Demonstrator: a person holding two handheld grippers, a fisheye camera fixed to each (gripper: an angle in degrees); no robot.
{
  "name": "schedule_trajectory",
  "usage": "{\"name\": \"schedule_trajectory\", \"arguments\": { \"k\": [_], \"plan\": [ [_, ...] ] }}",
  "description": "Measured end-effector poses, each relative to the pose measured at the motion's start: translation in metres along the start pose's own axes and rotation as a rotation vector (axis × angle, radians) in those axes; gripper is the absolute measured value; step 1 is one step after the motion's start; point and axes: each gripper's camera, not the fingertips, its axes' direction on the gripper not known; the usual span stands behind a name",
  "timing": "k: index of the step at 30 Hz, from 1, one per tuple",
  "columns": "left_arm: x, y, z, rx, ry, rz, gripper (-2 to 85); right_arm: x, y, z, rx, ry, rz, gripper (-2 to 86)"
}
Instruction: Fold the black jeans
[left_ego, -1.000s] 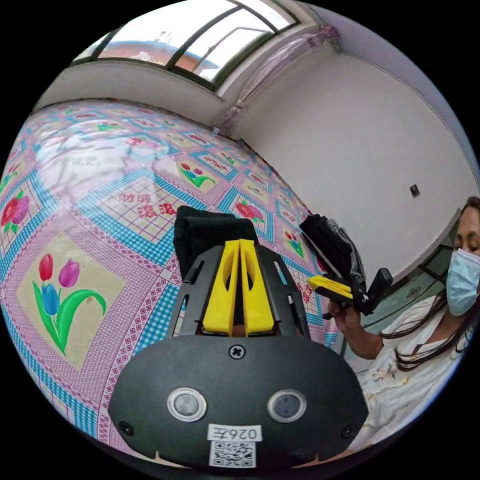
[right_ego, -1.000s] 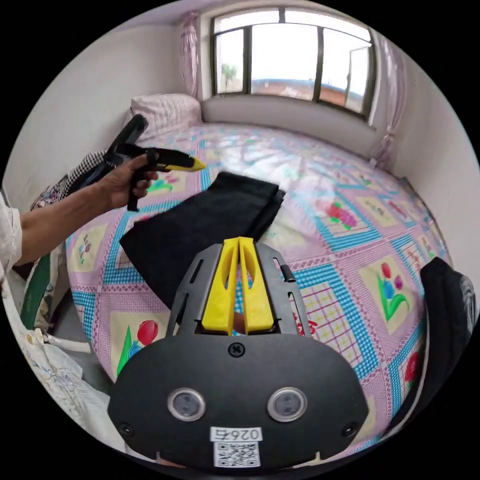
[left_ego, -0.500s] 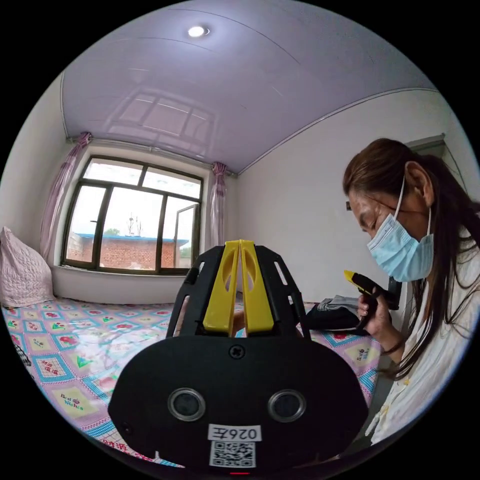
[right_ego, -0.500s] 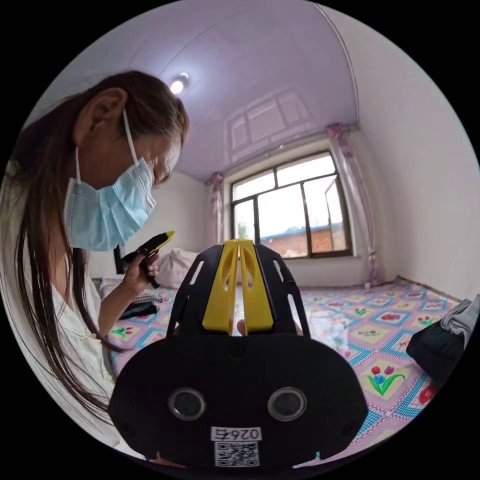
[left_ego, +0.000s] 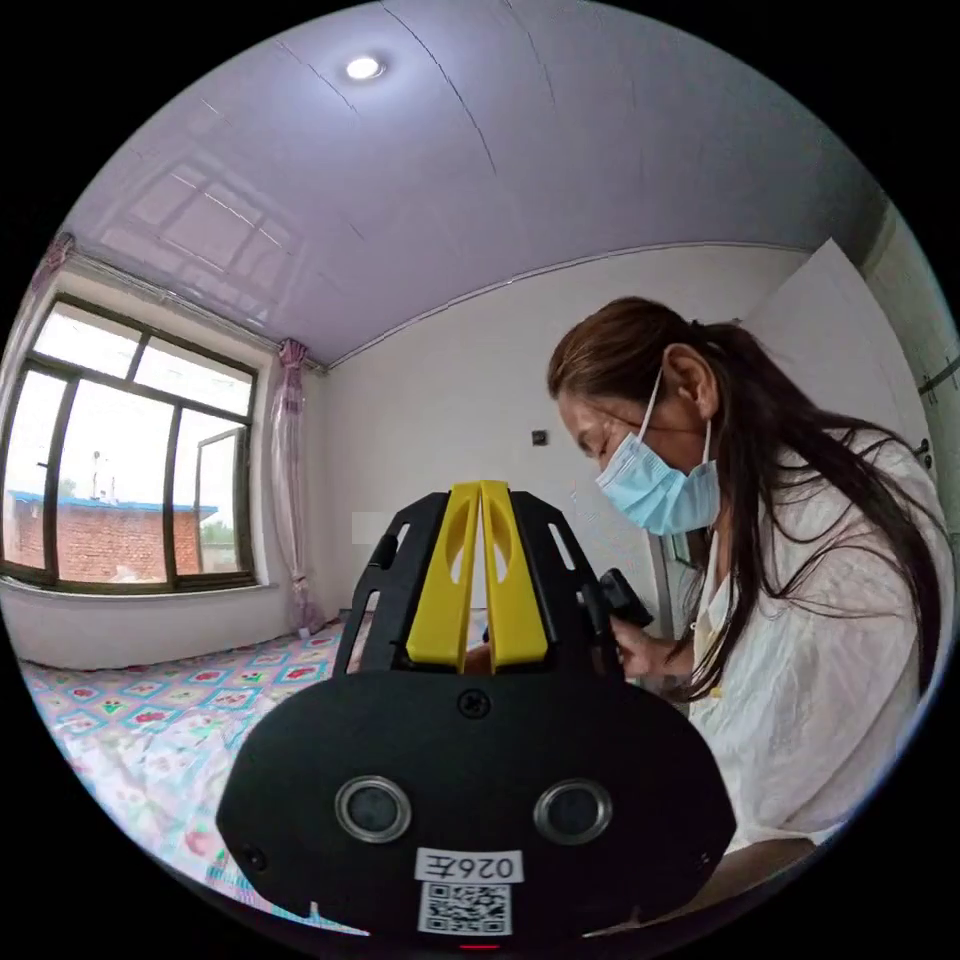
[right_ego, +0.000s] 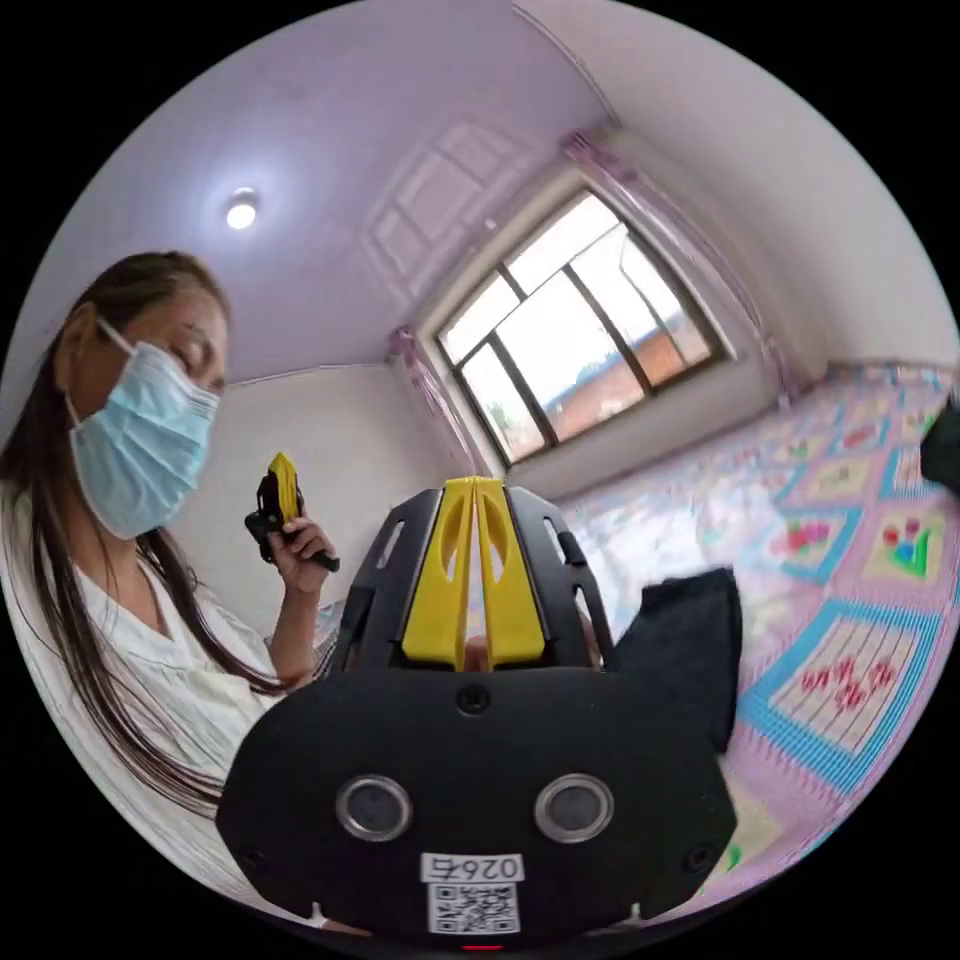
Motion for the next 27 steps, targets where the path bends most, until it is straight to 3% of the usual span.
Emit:
{"name": "schedule_trajectory", "arguments": {
  "k": [3, 5, 7, 9, 12, 14, 17, 23, 27],
  "plan": [
    [-0.028, 0.020, -0.002, -0.013, -0.052, -0.123, 1.2, 0.050, 0.042, 0.032, -0.146, 0.061, 0.205, -1.2],
    [-0.069, 0.043, 0.004, -0.065, 0.029, -0.316, 6.0, 0.075, 0.066, 0.049, -0.231, 0.093, 0.301, -1.2],
    [-0.099, 0.065, 0.015, -0.103, 0.073, -0.421, 5.9, 0.095, 0.083, 0.065, -0.298, 0.109, 0.354, -1.3],
    [-0.121, 0.088, 0.029, -0.150, 0.056, -0.471, 0.4, 0.120, 0.098, 0.084, -0.365, 0.146, 0.419, -1.2],
    [-0.159, 0.134, 0.065, -0.337, -0.036, -0.571, -0.7, 0.155, 0.107, 0.105, -0.428, 0.164, 0.513, -1.2],
    [-0.190, 0.177, 0.092, -0.495, -0.106, -0.693, -0.9, 0.179, 0.111, 0.116, -0.447, 0.158, 0.592, -1.1],
    [-0.219, 0.225, 0.111, -0.590, -0.129, -0.819, -1.0, 0.214, 0.113, 0.130, -0.471, 0.184, 0.698, -0.9],
    [-0.253, 0.274, 0.121, -0.685, -0.130, -0.939, -0.8, 0.262, 0.099, 0.140, -0.436, 0.245, 0.821, -0.4],
    [-0.275, 0.281, 0.117, -0.718, -0.127, -0.963, -0.1, 0.296, 0.095, 0.136, -0.332, 0.159, 0.955, 2.0]
  ]
}}
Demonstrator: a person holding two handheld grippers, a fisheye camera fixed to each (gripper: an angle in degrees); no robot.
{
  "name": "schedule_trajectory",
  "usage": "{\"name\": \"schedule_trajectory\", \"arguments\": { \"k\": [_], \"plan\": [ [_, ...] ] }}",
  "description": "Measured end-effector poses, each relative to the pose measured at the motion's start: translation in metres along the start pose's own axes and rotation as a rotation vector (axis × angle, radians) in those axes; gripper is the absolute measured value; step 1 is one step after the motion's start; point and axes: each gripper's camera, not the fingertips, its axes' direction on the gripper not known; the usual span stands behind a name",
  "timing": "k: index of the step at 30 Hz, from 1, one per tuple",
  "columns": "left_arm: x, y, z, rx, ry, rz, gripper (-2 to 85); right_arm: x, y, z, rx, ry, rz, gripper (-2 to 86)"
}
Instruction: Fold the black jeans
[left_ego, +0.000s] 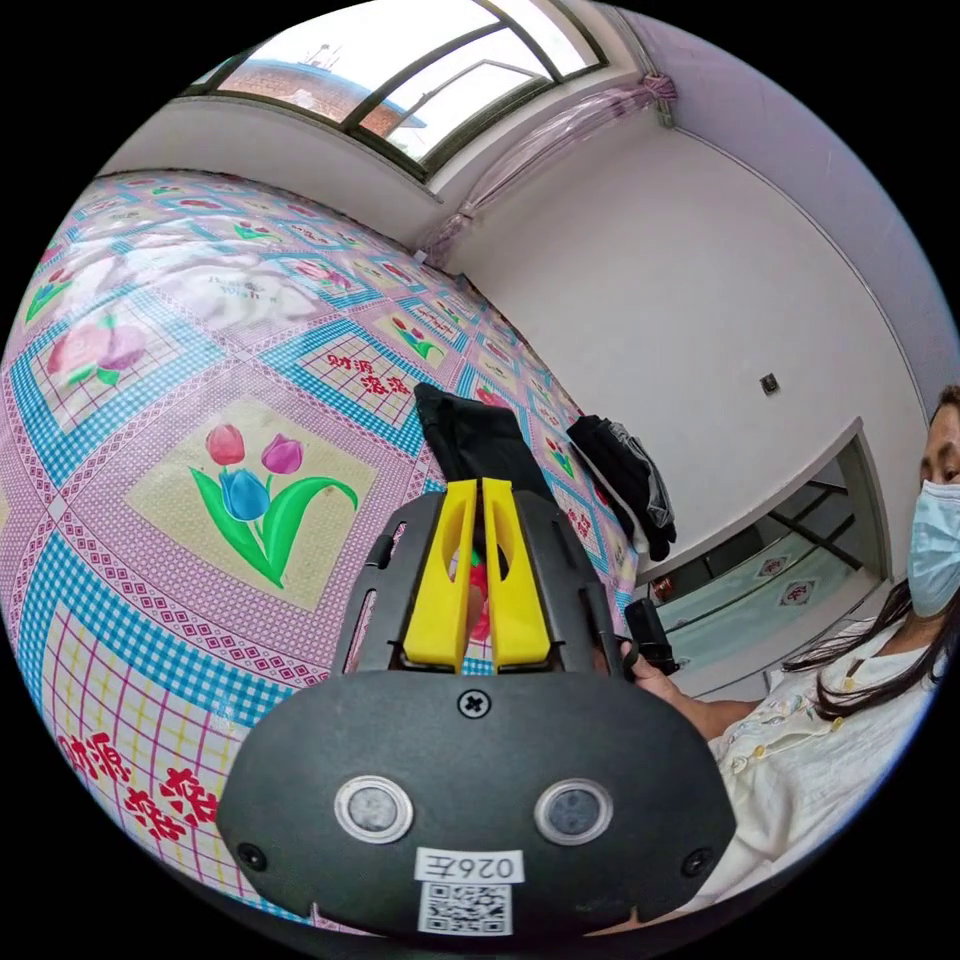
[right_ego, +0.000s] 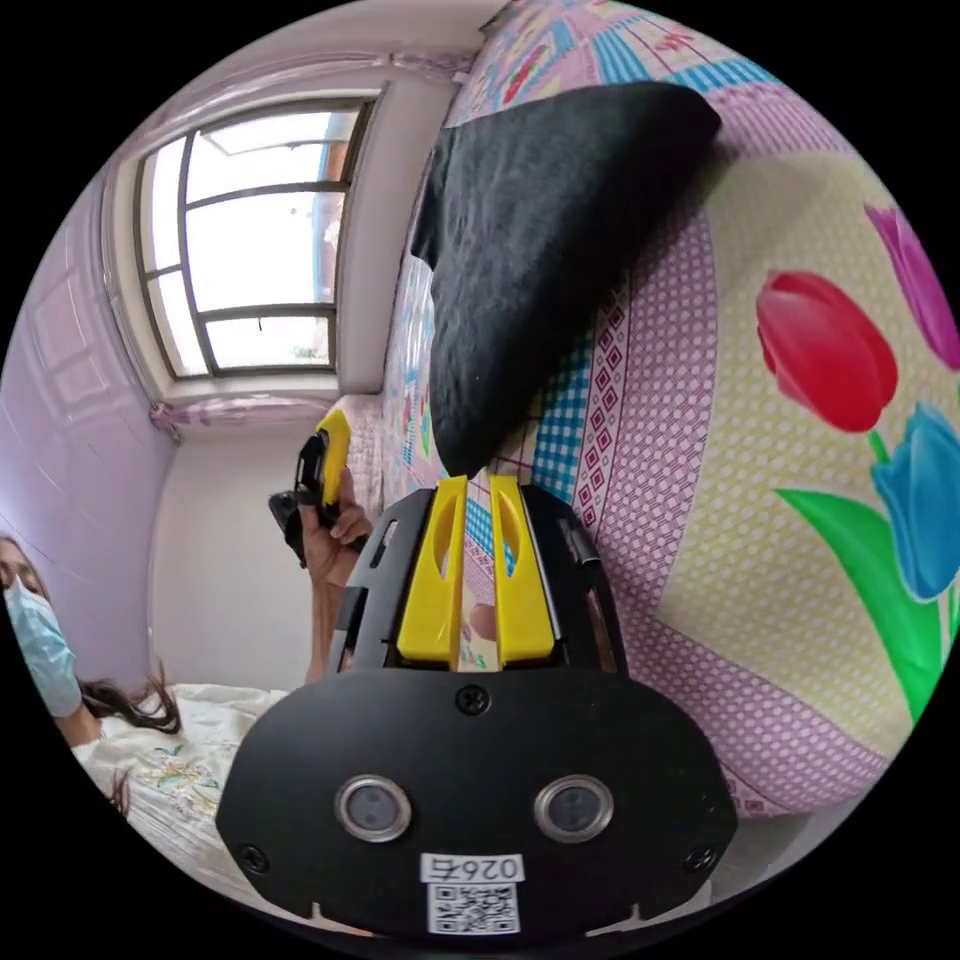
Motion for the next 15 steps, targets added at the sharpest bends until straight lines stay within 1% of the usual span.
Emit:
{"name": "schedule_trajectory", "arguments": {
  "k": [7, 11, 13, 15],
  "plan": [
    [-0.034, -0.030, -0.014, -0.010, -0.022, -0.044, 4.6, 0.012, -0.035, -0.018, 0.071, -0.120, 0.120, 5.2],
    [-0.053, -0.050, -0.016, -0.009, 0.007, -0.081, 5.2, 0.020, -0.044, -0.037, 0.079, -0.255, 0.197, 9.0],
    [-0.061, -0.059, -0.014, -0.026, 0.022, -0.091, 5.2, 0.019, -0.048, -0.044, 0.084, -0.265, 0.215, 10.6],
    [-0.067, -0.068, -0.010, -0.037, 0.032, -0.095, 5.2, 0.013, -0.058, -0.047, 0.081, -0.233, 0.201, 11.8]
  ]
}}
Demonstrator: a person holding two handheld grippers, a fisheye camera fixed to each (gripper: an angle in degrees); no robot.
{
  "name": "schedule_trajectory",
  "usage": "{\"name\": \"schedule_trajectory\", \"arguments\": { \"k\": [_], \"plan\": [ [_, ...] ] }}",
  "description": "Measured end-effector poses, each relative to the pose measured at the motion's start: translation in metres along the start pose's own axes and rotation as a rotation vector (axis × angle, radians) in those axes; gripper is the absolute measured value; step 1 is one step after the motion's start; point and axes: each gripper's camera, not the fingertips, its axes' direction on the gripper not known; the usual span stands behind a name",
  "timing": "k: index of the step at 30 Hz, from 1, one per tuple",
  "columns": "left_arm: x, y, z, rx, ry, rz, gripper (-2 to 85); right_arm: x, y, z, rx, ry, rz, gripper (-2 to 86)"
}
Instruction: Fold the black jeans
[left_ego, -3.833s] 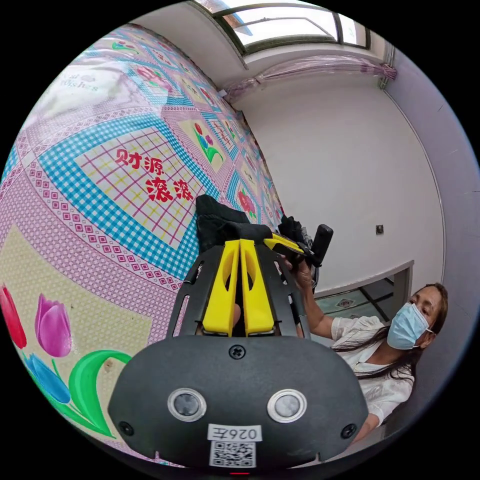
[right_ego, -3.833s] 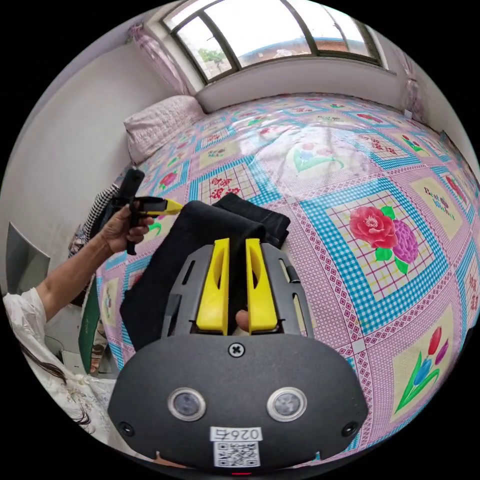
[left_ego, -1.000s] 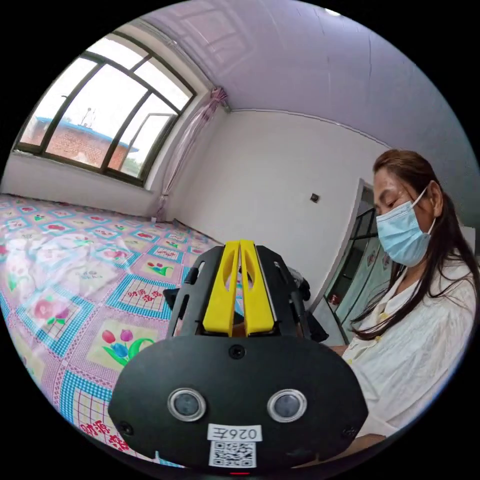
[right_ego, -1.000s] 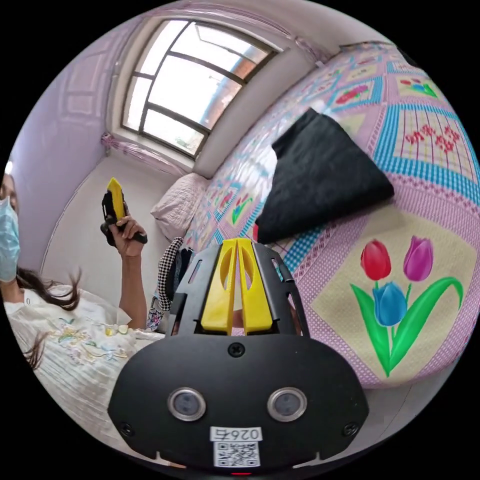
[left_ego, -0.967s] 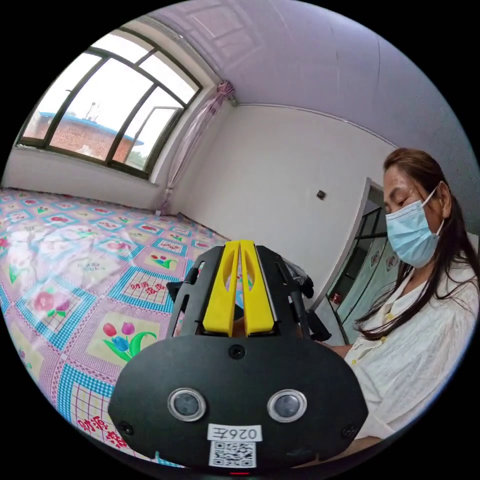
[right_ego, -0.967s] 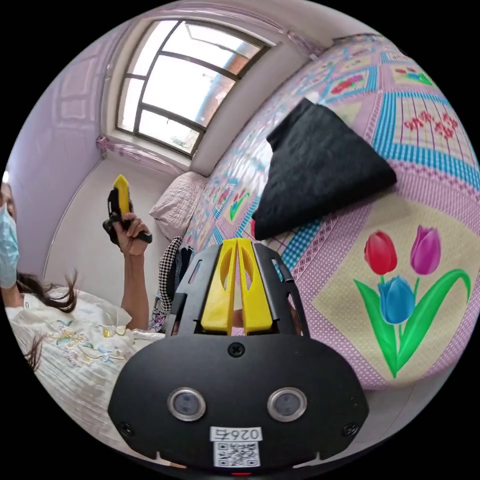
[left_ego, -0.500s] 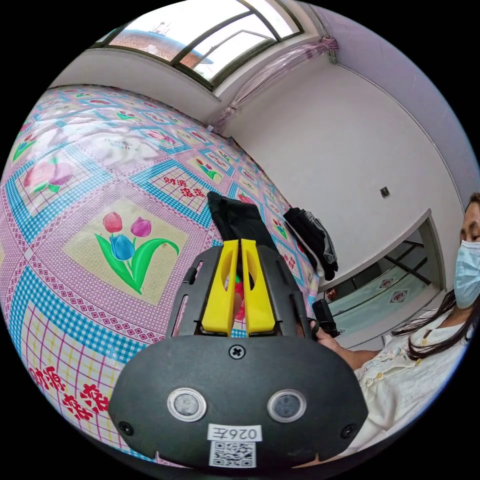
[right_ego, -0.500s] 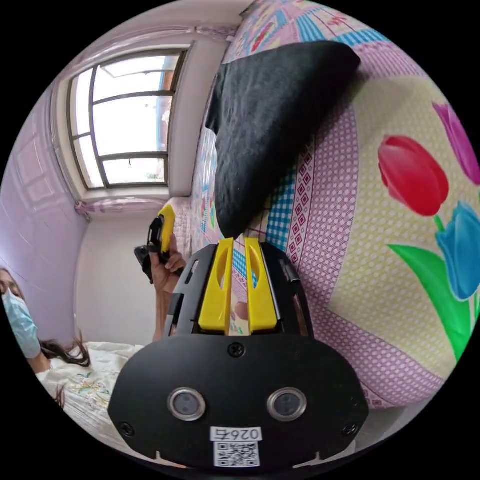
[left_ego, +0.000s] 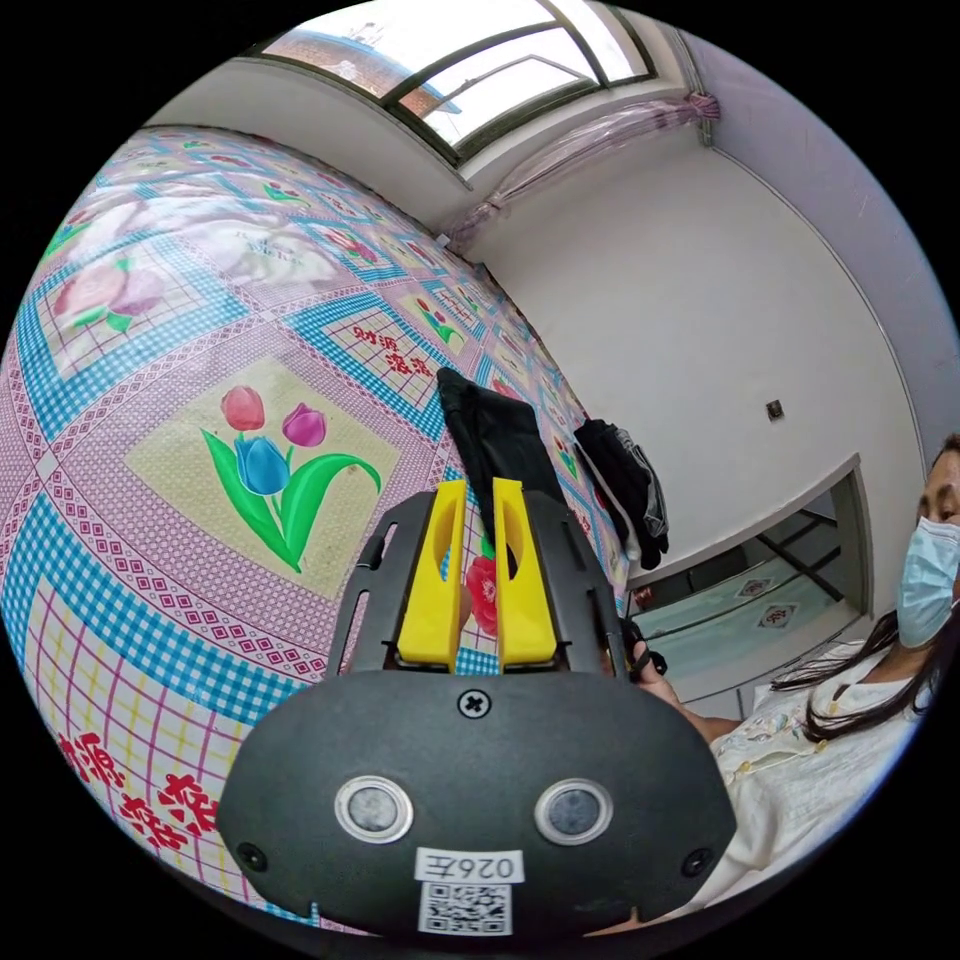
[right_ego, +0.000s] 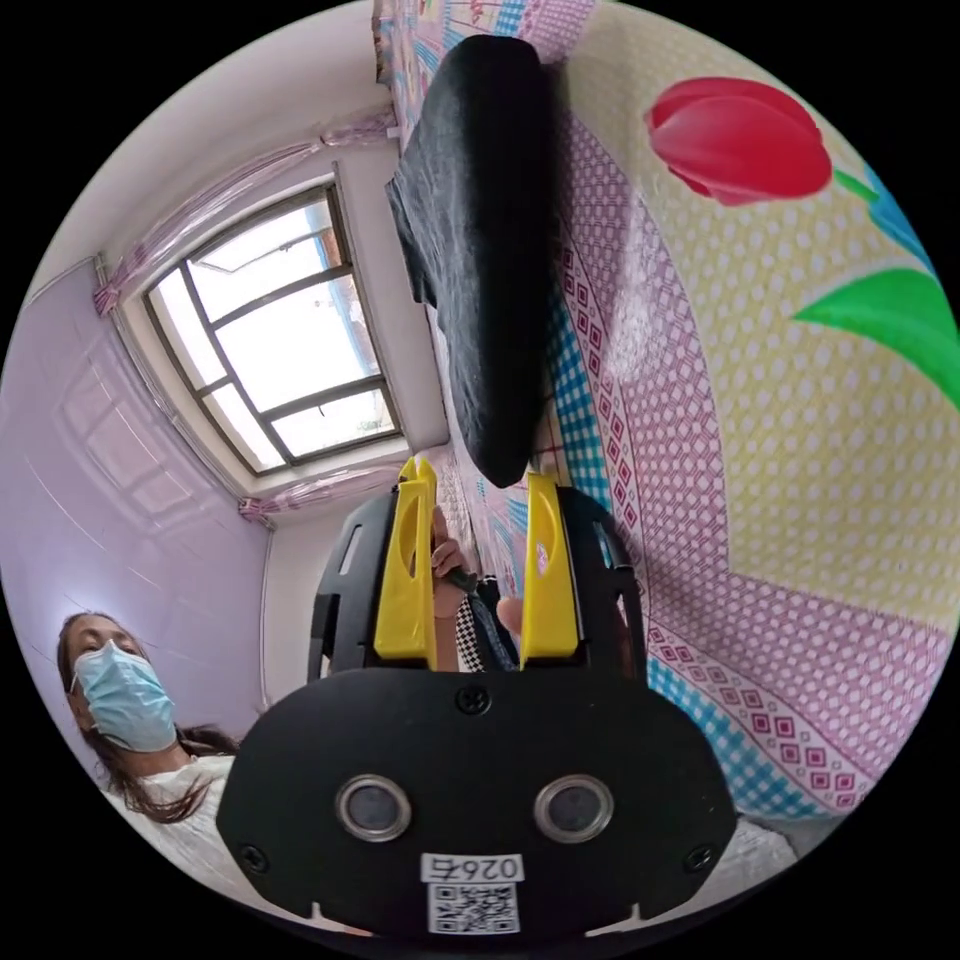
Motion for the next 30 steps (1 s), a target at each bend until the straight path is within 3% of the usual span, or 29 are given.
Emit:
{"name": "schedule_trajectory", "arguments": {
  "k": [11, 20, 24, 30],
  "plan": [
    [-0.015, -0.051, 0.016, -0.077, -0.006, -0.012, 6.3, -0.018, -0.035, -0.003, 0.054, -0.015, 0.060, 11.6],
    [-0.032, -0.071, 0.003, -0.110, -0.032, -0.050, 6.4, -0.025, -0.057, 0.004, 0.035, 0.052, 0.091, 5.9],
    [-0.037, -0.074, -0.002, -0.134, -0.041, -0.067, 6.4, -0.003, -0.066, 0.001, -0.032, -0.082, 0.169, 0.5],
    [-0.049, -0.073, 0.004, -0.217, 0.009, -0.118, 9.2, -0.020, -0.052, -0.027, -0.052, -0.167, 0.103, -0.3]
  ]
}}
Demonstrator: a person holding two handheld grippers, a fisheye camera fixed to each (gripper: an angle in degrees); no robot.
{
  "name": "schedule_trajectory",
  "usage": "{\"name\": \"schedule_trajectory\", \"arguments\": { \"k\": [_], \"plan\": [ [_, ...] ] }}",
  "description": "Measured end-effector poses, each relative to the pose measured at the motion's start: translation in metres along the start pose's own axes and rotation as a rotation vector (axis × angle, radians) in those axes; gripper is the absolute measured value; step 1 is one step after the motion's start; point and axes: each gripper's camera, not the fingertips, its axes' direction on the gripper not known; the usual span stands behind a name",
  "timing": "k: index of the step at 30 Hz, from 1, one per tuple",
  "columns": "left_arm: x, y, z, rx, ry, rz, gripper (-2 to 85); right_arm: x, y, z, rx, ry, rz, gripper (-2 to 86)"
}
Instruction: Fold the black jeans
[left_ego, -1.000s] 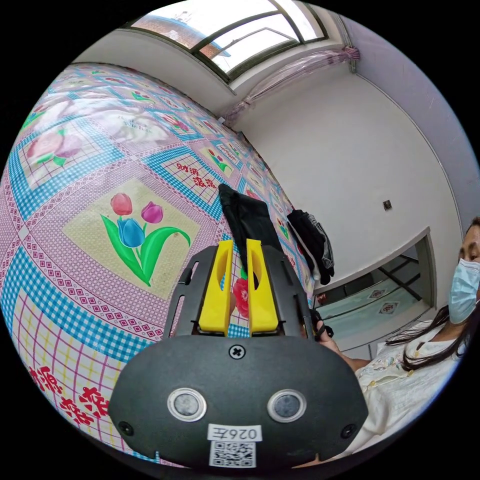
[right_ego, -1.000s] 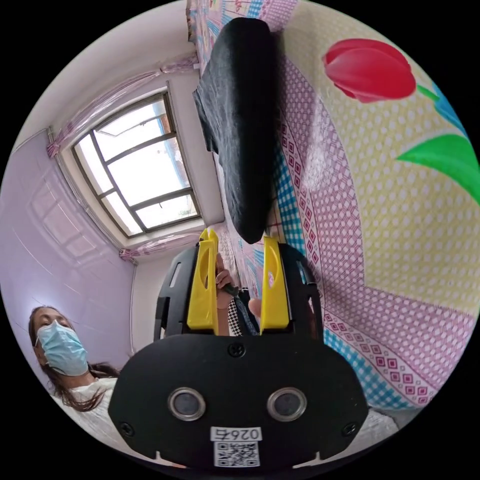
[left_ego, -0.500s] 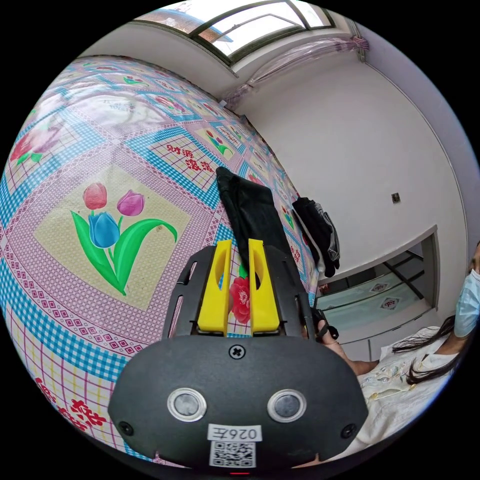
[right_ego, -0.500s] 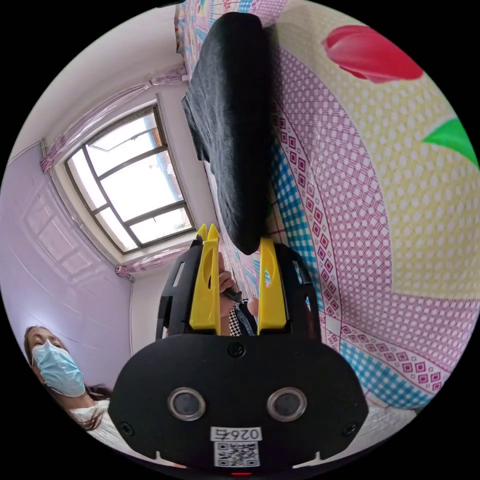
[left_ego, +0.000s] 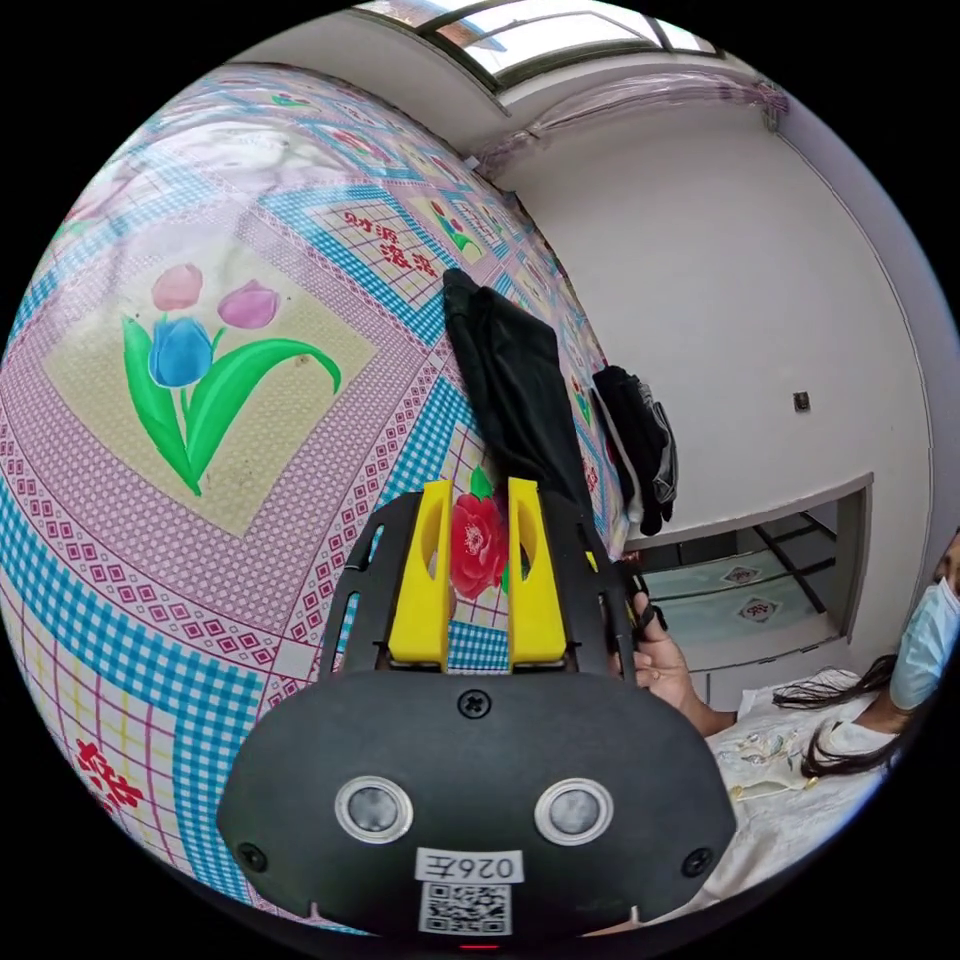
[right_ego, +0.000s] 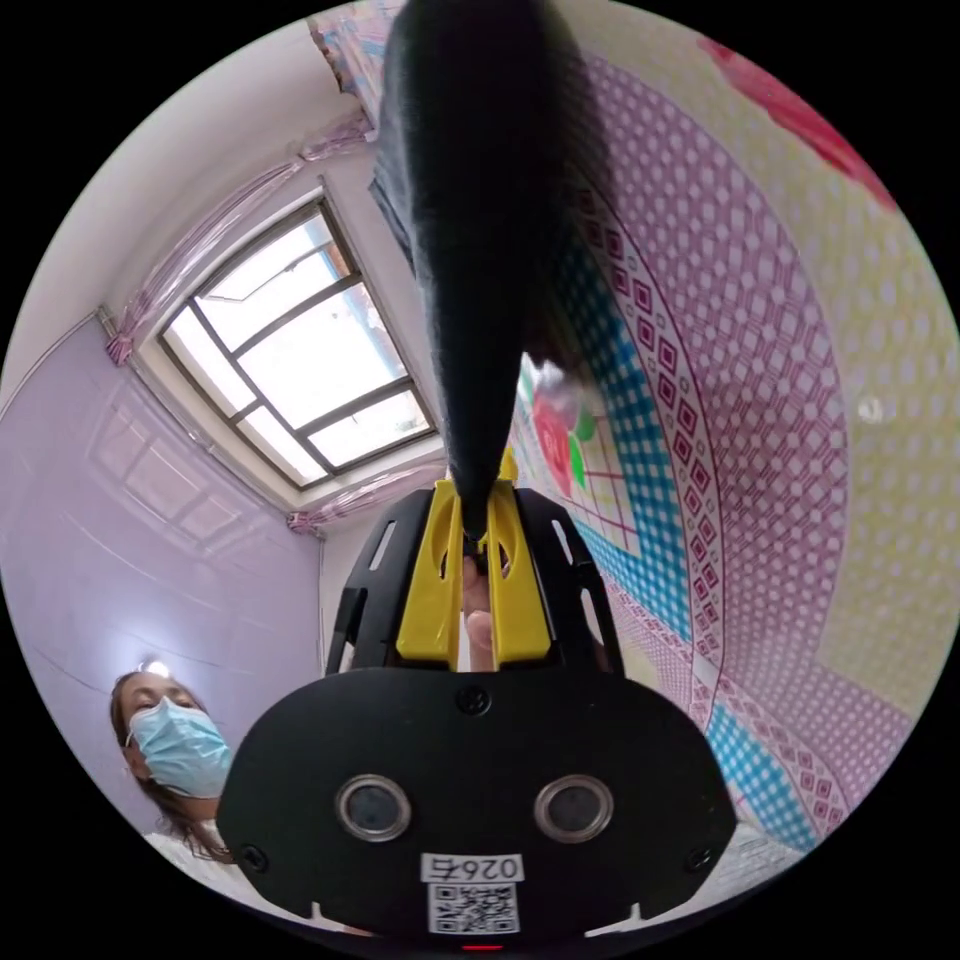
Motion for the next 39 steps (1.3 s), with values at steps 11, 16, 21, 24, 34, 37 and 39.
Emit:
{"name": "schedule_trajectory", "arguments": {
  "k": [11, 16, 21, 24, 34, 37, 39],
  "plan": [
    [-0.018, -0.019, 0.036, -0.069, 0.272, -0.094, 15.6, 0.016, 0.058, -0.037, -0.081, 0.016, 0.001, -0.3],
    [-0.026, -0.031, 0.043, -0.113, 0.249, -0.122, 9.9, 0.052, 0.100, -0.042, -0.112, 0.073, 0.011, 0.0],
    [-0.030, -0.040, 0.045, -0.187, 0.219, -0.093, 6.7, 0.072, 0.136, -0.026, -0.239, 0.237, -0.092, 1.2],
    [-0.033, -0.038, 0.043, -0.189, 0.219, -0.096, 6.4, 0.051, 0.171, -0.007, -0.382, 0.347, -0.257, -0.5],
    [0.001, -0.015, 0.002, 0.030, 0.078, 0.078, -0.9, 0.011, 0.234, 0.141, -0.262, 0.777, -0.883, -1.0],
    [0.003, -0.040, 0.030, -0.031, -0.038, 0.104, -0.9, 0.061, 0.241, 0.168, -0.286, 0.805, -0.863, -0.9],
    [0.005, -0.052, 0.046, -0.100, -0.094, 0.171, -1.0, 0.072, 0.267, 0.164, -0.226, 0.806, -0.885, -0.9]
  ]
}}
